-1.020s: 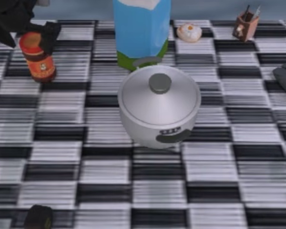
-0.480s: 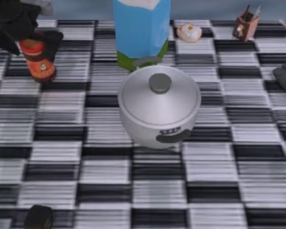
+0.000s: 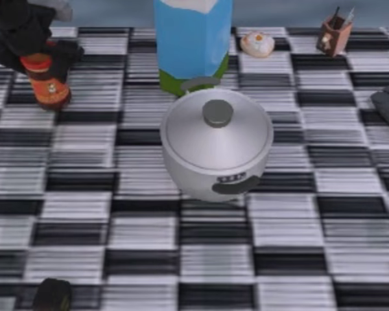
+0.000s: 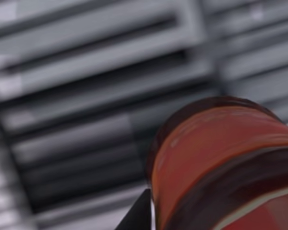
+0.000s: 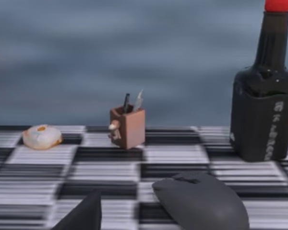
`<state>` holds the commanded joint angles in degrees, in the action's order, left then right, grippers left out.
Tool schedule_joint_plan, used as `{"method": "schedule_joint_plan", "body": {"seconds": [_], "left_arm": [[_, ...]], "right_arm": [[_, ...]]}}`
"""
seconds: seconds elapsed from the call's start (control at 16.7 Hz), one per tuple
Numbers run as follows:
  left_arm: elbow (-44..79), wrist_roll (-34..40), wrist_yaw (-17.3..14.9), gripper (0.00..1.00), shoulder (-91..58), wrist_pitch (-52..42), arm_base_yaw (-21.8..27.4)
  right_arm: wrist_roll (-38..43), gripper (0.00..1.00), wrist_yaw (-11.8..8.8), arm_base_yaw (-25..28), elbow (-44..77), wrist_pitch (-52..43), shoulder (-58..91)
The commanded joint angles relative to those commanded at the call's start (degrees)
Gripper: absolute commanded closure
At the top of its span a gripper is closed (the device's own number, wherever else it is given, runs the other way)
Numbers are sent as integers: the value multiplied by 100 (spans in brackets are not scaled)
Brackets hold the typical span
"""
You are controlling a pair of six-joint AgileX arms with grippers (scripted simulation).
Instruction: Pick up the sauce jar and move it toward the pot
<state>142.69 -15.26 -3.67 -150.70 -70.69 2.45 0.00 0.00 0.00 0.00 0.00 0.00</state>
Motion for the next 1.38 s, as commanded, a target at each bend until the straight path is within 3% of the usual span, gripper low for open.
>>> {"method": "schedule_joint_plan", "body": {"seconds": [0.18, 0.24, 0.9, 1.38], "left_arm": [[0, 0, 0, 98, 0, 0, 0], [0, 0, 0, 100, 0, 0, 0], [-220, -3, 9, 100, 220, 5, -16], [-2697, 15, 43, 100, 2687, 22, -92]], "right_arm": [[0, 0, 0, 0, 0, 0, 0], [0, 0, 0, 0, 0, 0, 0], [0, 0, 0, 0, 0, 0, 0], [0, 0, 0, 0, 0, 0, 0]]}}
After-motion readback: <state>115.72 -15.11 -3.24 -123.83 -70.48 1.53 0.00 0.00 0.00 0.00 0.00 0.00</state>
